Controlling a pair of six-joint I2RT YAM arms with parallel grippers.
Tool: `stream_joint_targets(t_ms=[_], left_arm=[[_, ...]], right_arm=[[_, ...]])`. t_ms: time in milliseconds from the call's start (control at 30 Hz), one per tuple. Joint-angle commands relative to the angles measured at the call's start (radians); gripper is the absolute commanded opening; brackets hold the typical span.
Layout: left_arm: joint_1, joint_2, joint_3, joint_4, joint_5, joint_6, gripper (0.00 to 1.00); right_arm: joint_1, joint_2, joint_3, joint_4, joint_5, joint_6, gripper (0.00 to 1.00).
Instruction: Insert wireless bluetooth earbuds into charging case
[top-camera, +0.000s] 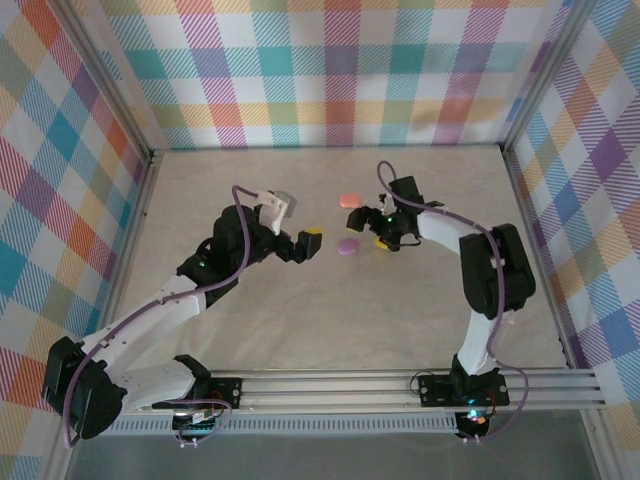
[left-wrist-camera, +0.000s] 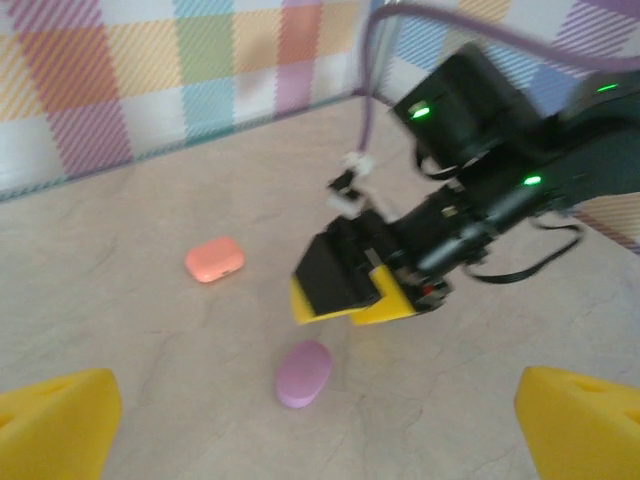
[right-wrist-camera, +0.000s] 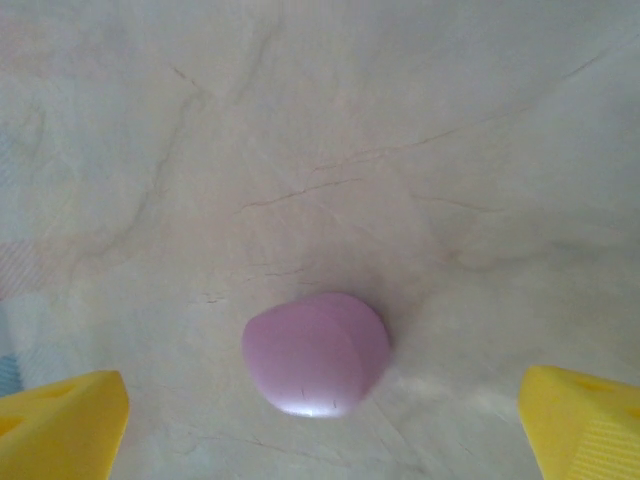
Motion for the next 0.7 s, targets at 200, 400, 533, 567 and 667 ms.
stream_joint_targets(t_ms=[200, 400, 533, 567, 667], left_arm=[[0.214, 0.052, 0.04, -0.081, -0.21, -0.039, 1.0], [0.326, 0.106, -0.206, 0.306, -0.245, -0.006, 1.0], [0.352, 0.125, -0.306, 0.412, -0.344, -0.006, 1.0], [0.355, 0.128, -0.323, 0.421, -0.374, 0.004, 1.0], [0.375, 0.134, -0.384, 0.487, -0.432, 0.007, 1.0]], right_arm=[[-0.07, -0.404, -0.136, -0.028, 0.535, -0.293, 1.0], [-0.17, -0.505, -0.433, 0.358, 0.693, -0.443, 1.0], [-0.235, -0.51, -0.572, 0.56, 0.695, -0.453, 1.0], [-0.252, -0.5, -0.604, 0.613, 0.69, -0.445, 1.0], [-0.281, -0.449, -0.664, 0.768, 0.696, -0.474, 1.0]])
